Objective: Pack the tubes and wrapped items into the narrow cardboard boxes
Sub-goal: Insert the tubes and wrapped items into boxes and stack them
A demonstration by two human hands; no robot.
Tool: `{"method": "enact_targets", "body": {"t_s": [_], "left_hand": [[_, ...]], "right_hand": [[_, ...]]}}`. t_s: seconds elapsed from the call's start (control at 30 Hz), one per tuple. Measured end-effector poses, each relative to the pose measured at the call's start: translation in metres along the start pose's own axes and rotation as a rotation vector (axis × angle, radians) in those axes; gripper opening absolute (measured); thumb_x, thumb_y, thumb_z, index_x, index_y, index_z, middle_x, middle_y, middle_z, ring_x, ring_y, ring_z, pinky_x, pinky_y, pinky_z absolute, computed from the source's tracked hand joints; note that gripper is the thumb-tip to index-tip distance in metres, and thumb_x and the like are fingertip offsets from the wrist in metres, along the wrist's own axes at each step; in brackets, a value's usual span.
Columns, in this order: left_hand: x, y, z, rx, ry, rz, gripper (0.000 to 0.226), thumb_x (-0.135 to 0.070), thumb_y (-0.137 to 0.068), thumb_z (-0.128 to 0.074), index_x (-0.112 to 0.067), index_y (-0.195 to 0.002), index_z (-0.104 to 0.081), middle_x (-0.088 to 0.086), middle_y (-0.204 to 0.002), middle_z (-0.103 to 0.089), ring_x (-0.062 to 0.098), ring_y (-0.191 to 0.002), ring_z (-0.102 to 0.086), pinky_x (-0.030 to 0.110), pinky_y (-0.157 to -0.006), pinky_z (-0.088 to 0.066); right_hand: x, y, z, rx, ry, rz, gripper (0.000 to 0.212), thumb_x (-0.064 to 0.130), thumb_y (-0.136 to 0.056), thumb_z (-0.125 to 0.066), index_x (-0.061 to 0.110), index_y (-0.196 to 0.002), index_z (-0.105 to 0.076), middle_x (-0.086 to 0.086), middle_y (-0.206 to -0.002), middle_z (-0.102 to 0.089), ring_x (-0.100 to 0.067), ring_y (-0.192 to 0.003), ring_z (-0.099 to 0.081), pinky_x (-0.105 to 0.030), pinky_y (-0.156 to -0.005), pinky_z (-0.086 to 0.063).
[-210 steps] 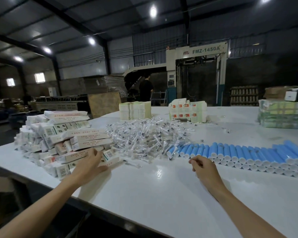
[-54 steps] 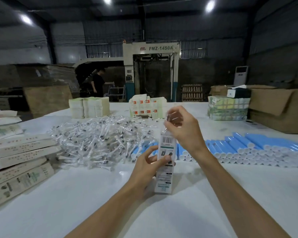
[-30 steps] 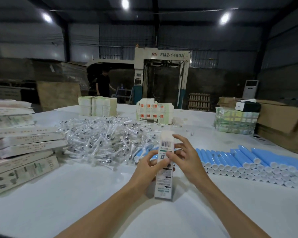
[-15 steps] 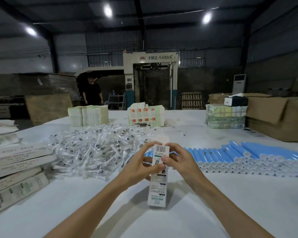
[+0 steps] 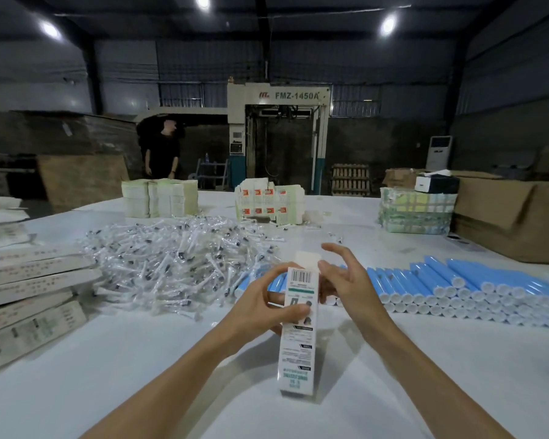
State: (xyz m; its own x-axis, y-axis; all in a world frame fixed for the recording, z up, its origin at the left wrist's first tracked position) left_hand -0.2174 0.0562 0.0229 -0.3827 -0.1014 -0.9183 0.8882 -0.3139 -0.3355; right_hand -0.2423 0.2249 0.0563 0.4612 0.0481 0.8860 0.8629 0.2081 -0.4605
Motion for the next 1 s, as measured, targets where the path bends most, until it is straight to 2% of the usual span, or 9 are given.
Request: {"method": "enact_targets", "body": {"t_s": [0.07,0.2,0.37,0.47,0.57,0.63,0.73,0.9,1.0], "left_hand": [[-0.001,0.001,-0.006,0.037,0.005,0.006,0.066,-0.030,-0.090,-0.089,-0.046,-0.142,-0.052,0.009,-0.113,-0.082,0.031,-0.101,-0.081,0.040,-0.071,-0.067],[0.000,0.001,-0.007,0.051,0.013,0.019,0.067,-0.034,-0.089,-0.089,-0.049,-0.142,-0.051,0.009,-0.114,-0.082,0.032,-0.100,-0.081,0.039,-0.072,-0.067],[0.001,0.005,-0.008,0.056,0.013,0.016,0.068,-0.033,-0.091,-0.088,-0.051,-0.144,-0.050,0.010,-0.111,-0.082,0.031,-0.098,-0.081,0.033,-0.070,-0.064],[0.000,0.005,-0.004,0.020,0.002,0.005,0.074,-0.031,-0.091,-0.088,-0.048,-0.148,-0.045,0.012,-0.113,-0.081,0.033,-0.099,-0.081,0.042,-0.073,-0.066],[-0.001,0.003,-0.002,-0.003,0.010,0.002,0.079,-0.025,-0.090,-0.089,-0.050,-0.146,-0.039,0.012,-0.112,-0.082,0.034,-0.098,-0.081,0.048,-0.077,-0.067],[-0.002,0.001,-0.005,-0.004,-0.005,-0.005,0.082,-0.025,-0.088,-0.090,-0.049,-0.146,-0.036,0.013,-0.112,-0.082,0.036,-0.097,-0.081,0.054,-0.080,-0.067],[-0.003,0.000,-0.009,-0.010,-0.027,-0.030,0.082,-0.028,-0.086,-0.091,-0.044,-0.145,-0.036,0.013,-0.114,-0.081,0.037,-0.099,-0.080,0.064,-0.082,-0.065],[-0.007,0.000,-0.015,0.042,-0.025,-0.026,0.078,-0.028,-0.087,-0.090,-0.044,-0.142,-0.036,0.013,-0.114,-0.081,0.037,-0.097,-0.081,0.057,-0.079,-0.067],[-0.009,0.002,-0.015,0.052,-0.032,-0.035,0.079,-0.027,-0.088,-0.089,-0.043,-0.142,-0.034,0.012,-0.114,-0.081,0.036,-0.096,-0.081,0.052,-0.076,-0.068]], "right_hand": [[0.002,-0.002,0.004,-0.007,0.030,0.012,0.024,0.023,-0.108,-0.058,0.028,-0.131,-0.057,-0.015,-0.087,-0.078,-0.024,-0.074,-0.069,-0.037,-0.068,-0.058],[0.015,-0.001,0.007,0.038,0.141,0.120,0.013,0.014,-0.107,-0.059,0.020,-0.116,-0.065,-0.015,-0.079,-0.076,-0.025,-0.062,-0.063,-0.033,-0.058,-0.055],[0.018,0.002,0.006,0.072,0.361,0.237,0.015,0.007,-0.107,-0.056,0.016,-0.106,-0.068,-0.003,-0.081,-0.076,-0.025,-0.069,-0.072,-0.036,-0.065,-0.061],[0.012,0.004,0.001,0.137,0.266,0.169,0.012,0.018,-0.109,-0.054,0.017,-0.110,-0.066,-0.006,-0.092,-0.079,-0.027,-0.084,-0.076,-0.042,-0.076,-0.063],[0.010,0.001,-0.001,0.077,0.066,0.077,0.029,0.034,-0.109,-0.055,0.007,-0.104,-0.063,-0.012,-0.098,-0.079,-0.030,-0.095,-0.077,-0.041,-0.079,-0.064],[0.009,-0.002,0.006,-0.019,-0.008,0.027,0.032,0.033,-0.107,-0.059,0.003,-0.096,-0.062,-0.013,-0.096,-0.078,-0.028,-0.094,-0.078,-0.034,-0.076,-0.063],[0.006,-0.003,0.011,-0.051,-0.067,-0.037,0.018,0.026,-0.101,-0.070,0.009,-0.094,-0.072,-0.014,-0.092,-0.078,-0.026,-0.090,-0.077,-0.031,-0.075,-0.062],[0.005,-0.001,0.010,-0.065,-0.111,-0.061,0.012,0.024,-0.096,-0.076,0.013,-0.095,-0.079,-0.015,-0.092,-0.079,-0.026,-0.088,-0.077,-0.035,-0.080,-0.063],[0.009,-0.001,0.007,-0.036,-0.093,-0.037,0.008,0.021,-0.095,-0.077,0.015,-0.092,-0.080,-0.013,-0.092,-0.079,-0.023,-0.088,-0.077,-0.032,-0.078,-0.063]]}}
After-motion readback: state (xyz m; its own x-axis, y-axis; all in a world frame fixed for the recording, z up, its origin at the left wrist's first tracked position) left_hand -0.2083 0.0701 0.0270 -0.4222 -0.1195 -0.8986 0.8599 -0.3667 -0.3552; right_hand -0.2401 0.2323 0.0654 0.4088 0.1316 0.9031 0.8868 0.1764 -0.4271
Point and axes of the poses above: each hand's wrist, its own y-axis away from the middle knuckle, its own z-axis out of the back of the hand, x = y × z, the point moved 8 cm from there along -y, towards the middle knuckle
